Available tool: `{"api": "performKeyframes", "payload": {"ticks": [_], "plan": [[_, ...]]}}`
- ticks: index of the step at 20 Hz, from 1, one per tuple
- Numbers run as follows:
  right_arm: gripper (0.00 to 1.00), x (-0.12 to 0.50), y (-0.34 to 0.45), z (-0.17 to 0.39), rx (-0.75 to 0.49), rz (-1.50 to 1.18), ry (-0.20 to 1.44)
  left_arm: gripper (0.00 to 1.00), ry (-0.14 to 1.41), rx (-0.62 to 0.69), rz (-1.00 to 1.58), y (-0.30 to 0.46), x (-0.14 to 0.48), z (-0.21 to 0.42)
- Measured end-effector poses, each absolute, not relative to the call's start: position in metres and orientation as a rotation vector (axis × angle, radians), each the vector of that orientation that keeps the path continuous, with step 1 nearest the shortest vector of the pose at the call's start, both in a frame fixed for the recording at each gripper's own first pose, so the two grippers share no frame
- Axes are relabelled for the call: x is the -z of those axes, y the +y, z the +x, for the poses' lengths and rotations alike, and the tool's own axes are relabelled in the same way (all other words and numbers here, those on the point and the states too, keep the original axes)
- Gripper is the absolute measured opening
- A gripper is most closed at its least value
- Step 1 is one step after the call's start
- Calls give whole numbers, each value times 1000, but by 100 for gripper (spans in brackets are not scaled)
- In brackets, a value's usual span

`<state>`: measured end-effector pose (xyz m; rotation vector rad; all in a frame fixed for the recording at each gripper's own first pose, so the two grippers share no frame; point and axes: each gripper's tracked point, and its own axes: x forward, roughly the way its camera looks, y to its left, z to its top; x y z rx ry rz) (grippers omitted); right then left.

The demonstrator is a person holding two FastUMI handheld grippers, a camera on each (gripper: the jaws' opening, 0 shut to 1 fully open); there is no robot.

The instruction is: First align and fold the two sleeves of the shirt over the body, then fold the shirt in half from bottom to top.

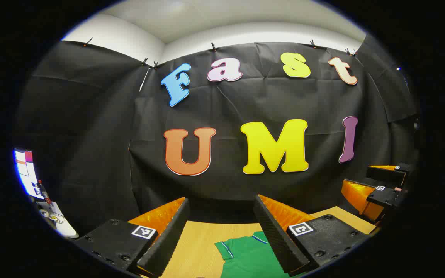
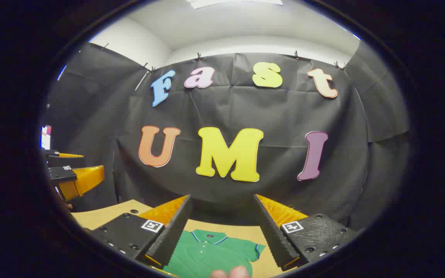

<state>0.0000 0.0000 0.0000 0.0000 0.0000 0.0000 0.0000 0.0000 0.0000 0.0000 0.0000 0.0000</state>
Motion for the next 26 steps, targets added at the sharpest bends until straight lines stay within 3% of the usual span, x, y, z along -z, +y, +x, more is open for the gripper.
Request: {"api": "performKeyframes", "payload": {"ticks": [26], "plan": [[95,-8,-6,39,-52,56,35,100,-14,-119,10,16,-20,-1]]}}
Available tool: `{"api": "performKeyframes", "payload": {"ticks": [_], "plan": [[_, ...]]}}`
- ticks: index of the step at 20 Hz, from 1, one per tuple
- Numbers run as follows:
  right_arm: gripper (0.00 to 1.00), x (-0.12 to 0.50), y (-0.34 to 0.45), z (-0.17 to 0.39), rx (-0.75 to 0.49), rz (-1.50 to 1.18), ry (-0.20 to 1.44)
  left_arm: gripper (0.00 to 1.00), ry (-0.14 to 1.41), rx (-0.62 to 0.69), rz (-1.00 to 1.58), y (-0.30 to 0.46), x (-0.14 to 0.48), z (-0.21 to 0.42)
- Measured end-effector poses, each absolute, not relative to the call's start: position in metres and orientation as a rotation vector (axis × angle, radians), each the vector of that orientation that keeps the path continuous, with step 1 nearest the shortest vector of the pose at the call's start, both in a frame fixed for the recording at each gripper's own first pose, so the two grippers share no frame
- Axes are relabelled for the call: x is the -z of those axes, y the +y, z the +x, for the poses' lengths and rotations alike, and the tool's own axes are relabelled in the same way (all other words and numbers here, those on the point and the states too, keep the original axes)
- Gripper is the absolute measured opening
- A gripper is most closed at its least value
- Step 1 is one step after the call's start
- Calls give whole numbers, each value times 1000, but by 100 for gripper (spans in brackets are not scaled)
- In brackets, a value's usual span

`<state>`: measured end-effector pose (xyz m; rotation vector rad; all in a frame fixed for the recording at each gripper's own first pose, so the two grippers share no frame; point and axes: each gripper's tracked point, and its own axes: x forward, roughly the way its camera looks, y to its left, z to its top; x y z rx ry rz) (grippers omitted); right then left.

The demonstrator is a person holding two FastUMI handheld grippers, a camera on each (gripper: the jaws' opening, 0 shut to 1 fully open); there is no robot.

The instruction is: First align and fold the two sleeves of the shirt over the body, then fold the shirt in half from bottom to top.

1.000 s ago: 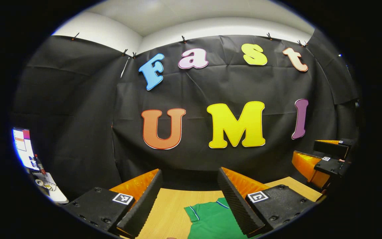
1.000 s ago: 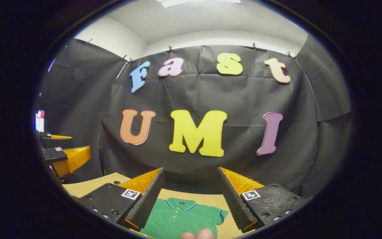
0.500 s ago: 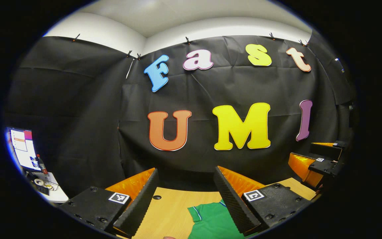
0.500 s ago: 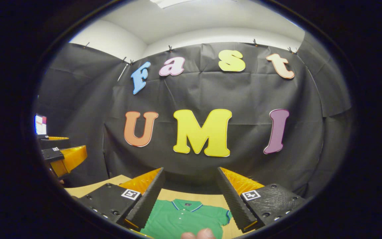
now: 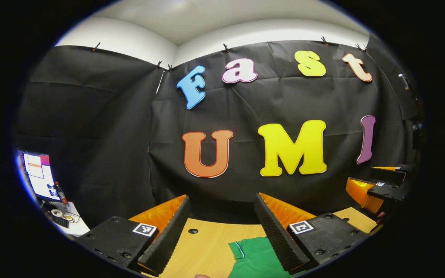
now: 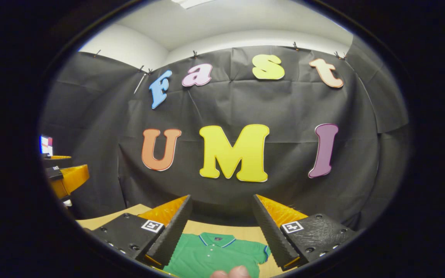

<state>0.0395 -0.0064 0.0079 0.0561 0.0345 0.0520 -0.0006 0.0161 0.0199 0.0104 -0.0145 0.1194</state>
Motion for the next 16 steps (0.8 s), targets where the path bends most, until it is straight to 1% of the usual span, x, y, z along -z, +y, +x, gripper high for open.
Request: {"api": "performKeyframes", "payload": {"ticks": [8,16], "plan": [[95,33,-35,27,-17,28,141,100,-1,-51,-16,-7,-8,12],[95,96,-84,28,74,18,286,100,34,15,-15,-30,11,24]]}}
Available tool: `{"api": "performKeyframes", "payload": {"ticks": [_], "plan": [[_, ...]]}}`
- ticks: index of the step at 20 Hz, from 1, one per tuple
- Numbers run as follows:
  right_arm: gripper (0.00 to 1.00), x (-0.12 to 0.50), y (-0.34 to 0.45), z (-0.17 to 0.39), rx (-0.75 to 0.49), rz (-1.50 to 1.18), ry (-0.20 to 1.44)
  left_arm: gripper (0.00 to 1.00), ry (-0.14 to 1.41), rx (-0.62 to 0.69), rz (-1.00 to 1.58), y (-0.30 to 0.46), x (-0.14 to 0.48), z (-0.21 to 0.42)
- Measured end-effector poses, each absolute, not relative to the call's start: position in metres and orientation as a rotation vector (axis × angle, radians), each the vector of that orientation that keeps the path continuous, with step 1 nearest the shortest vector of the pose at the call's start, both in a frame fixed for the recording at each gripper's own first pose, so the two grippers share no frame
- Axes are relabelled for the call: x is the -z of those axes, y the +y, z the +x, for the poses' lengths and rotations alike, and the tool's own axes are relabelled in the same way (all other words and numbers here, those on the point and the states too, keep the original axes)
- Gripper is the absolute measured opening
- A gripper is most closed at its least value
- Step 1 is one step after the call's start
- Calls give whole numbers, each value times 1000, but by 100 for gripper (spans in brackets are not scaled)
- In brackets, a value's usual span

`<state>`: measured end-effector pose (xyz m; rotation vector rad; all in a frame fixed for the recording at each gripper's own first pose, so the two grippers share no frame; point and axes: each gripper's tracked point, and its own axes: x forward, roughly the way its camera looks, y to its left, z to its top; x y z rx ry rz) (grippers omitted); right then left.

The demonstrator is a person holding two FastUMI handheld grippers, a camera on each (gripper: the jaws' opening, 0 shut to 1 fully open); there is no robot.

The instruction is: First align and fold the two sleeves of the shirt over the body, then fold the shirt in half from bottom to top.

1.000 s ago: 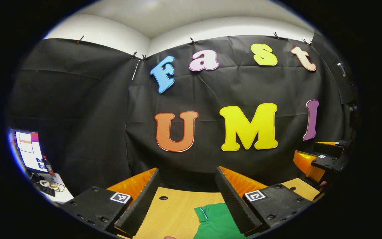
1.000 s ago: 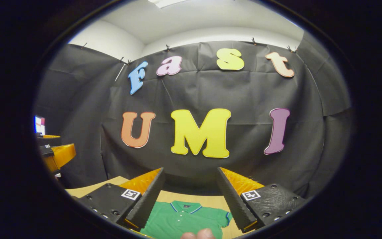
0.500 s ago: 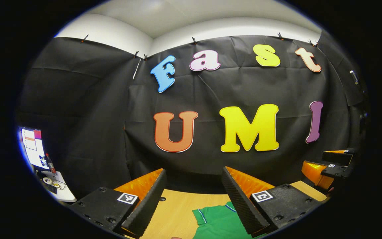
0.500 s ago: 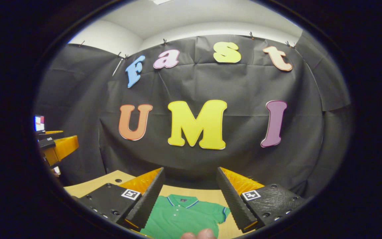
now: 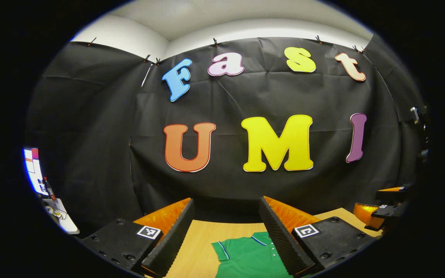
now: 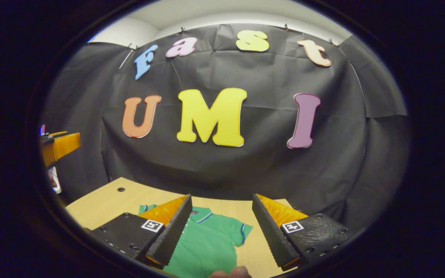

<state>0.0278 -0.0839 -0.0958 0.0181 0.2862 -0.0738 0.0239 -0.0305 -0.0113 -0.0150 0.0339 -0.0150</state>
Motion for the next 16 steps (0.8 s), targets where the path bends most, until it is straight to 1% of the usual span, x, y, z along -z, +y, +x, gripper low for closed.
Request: {"api": "performKeyframes", "payload": {"ticks": [5,16], "plan": [[95,167,-105,38,96,5,445,100,52,30,-17,-41,21,30],[96,328,-151,88,112,37,779,100,109,22,-5,-59,43,53]]}}
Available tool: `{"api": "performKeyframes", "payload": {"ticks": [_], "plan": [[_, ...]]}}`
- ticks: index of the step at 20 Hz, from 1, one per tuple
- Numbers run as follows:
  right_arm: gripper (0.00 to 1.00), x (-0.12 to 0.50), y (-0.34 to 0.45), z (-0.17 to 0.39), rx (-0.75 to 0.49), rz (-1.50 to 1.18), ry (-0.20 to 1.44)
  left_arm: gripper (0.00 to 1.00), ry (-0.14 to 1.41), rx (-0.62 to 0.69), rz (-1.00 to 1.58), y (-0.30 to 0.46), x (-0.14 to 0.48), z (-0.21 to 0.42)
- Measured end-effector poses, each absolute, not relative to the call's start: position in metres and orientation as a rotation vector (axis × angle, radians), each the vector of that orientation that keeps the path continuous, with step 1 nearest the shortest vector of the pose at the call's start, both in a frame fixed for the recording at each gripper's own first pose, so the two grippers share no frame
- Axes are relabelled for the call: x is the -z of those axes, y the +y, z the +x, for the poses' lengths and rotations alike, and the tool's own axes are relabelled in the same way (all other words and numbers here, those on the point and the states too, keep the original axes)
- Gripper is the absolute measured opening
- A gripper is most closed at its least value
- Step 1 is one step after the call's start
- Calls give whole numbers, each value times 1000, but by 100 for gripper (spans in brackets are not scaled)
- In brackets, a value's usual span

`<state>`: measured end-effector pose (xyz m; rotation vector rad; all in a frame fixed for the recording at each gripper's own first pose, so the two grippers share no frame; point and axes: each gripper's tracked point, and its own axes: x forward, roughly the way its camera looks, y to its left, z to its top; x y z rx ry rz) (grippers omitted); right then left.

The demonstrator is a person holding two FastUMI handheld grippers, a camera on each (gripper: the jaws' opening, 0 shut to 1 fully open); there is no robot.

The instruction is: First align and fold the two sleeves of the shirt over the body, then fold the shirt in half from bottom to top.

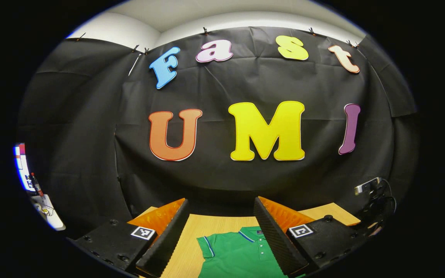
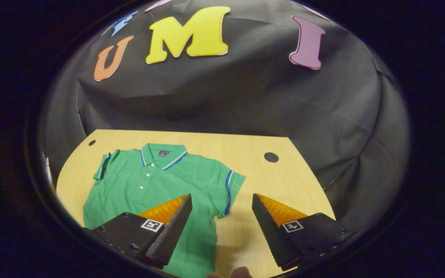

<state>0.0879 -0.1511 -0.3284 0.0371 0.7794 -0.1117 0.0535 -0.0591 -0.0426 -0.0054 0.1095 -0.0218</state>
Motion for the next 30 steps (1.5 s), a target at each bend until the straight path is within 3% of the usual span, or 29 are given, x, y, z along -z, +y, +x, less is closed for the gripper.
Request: {"api": "performKeyframes", "payload": {"ticks": [8,10,11,14,15,16,17,19,30], "plan": [[96,407,-165,127,122,121,944,100,164,-2,-2,-76,55,61],[82,419,-167,128,122,140,981,100,175,-2,10,-80,57,65],[70,424,-166,128,117,150,1002,100,173,-1,14,-83,57,67],[53,436,-168,126,119,159,1043,100,176,13,16,-92,58,69],[38,436,-166,126,122,172,1047,100,183,19,16,-95,60,69],[32,437,-164,127,131,184,1049,100,187,21,15,-98,60,68],[16,436,-164,126,133,193,1054,100,188,24,12,-101,60,67],[1,433,-163,126,139,208,1067,100,185,32,10,-104,58,64],[0,349,-107,157,11,224,935,100,178,-17,-35,-78,60,54]]}}
